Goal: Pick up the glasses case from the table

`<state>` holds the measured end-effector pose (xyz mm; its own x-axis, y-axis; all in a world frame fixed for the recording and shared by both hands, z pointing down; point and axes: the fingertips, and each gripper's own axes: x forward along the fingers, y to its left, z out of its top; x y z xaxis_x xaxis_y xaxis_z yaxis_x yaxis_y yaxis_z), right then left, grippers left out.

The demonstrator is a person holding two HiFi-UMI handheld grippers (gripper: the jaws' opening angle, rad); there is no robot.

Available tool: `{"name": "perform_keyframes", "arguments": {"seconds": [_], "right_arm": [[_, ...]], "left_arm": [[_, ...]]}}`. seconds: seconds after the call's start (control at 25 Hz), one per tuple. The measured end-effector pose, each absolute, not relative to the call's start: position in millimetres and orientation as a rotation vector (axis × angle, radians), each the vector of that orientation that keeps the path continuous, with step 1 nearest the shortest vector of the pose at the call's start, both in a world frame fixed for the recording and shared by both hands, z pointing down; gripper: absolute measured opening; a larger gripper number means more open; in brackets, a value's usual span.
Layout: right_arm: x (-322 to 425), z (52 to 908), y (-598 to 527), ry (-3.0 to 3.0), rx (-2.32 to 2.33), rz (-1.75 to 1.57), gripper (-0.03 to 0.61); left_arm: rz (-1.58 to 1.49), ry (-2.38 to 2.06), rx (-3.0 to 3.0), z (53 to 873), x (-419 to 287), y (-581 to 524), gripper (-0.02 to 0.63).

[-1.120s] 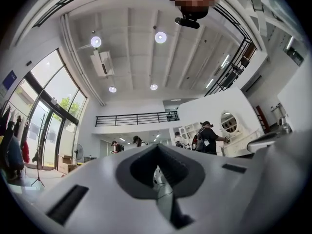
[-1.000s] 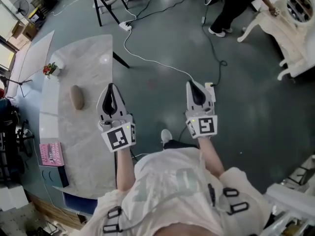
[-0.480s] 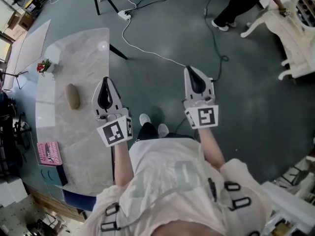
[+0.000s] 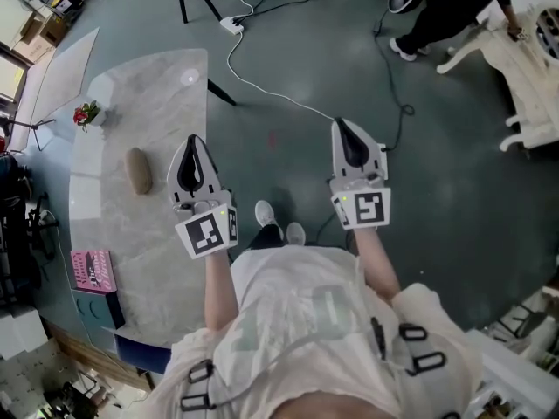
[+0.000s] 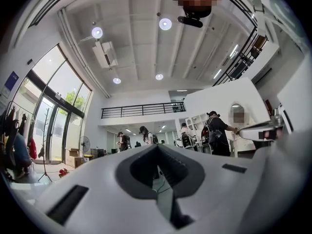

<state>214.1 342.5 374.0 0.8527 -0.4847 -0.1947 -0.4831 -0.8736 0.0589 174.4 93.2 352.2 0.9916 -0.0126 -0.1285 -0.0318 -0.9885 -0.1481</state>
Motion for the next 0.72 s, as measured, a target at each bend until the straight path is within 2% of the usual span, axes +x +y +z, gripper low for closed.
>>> {"name": "perform_keyframes", "arguments": {"seconds": [0.48, 0.72], "right_arm": [[227, 370, 308, -0.942, 2.987, -0.317, 0.002], [223, 364, 215, -1.277, 2.845, -0.334, 0.002]], "left_arm": [[0.161, 0.186, -2.988, 353, 157, 62, 0.003], [0.125, 0.415, -2.975, 357, 126, 8, 0.003]]}}
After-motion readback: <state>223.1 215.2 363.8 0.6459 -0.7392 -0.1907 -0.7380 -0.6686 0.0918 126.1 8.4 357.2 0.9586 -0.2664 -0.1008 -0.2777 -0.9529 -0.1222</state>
